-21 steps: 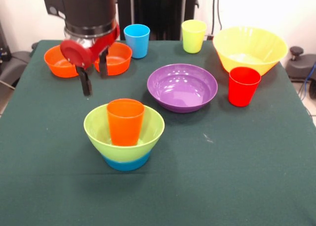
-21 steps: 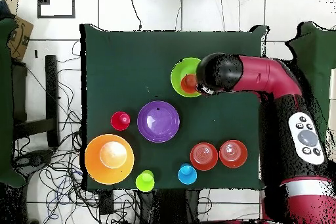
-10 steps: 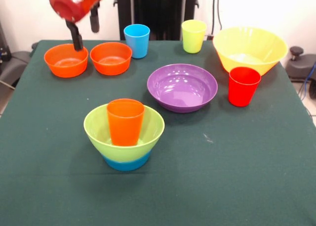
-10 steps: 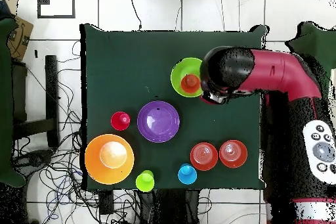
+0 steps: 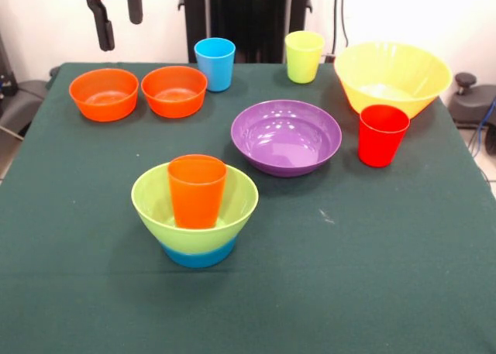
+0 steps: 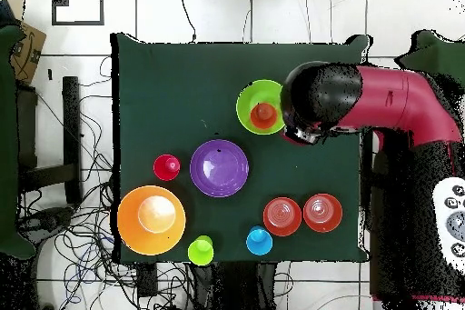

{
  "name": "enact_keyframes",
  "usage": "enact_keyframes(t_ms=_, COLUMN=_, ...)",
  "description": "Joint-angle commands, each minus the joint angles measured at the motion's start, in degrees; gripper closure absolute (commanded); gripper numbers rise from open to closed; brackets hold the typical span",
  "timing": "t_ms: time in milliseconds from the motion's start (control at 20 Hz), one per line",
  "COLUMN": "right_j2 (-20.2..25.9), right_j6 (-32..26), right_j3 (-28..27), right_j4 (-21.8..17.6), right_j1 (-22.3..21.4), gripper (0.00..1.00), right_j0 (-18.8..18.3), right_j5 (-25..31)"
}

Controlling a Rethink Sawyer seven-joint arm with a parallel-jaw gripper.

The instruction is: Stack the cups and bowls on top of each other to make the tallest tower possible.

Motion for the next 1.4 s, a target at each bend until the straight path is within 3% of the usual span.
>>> enact_keyframes(t_ms=50, right_j2=2.6, right_j6=-4.3, right_j3=8.3, right_j4=-2.5, right_j1=1.8, gripper=0.00, right_j0=-1.2, right_j5=-4.6)
enact_keyframes(t_ms=900, right_j2=1.8, right_j6=-0.2, right_j3=13.0, right_j4=-4.1, right_j1=3.1, gripper=0.00, right_j0=-1.9, right_j5=-13.5)
enact_keyframes(t_ms=1400, right_j2=1.7, right_j6=0.5, right_j3=12.8, right_j4=-3.3, right_j1=3.7, gripper=0.00, right_j0=-1.4, right_j5=-13.4)
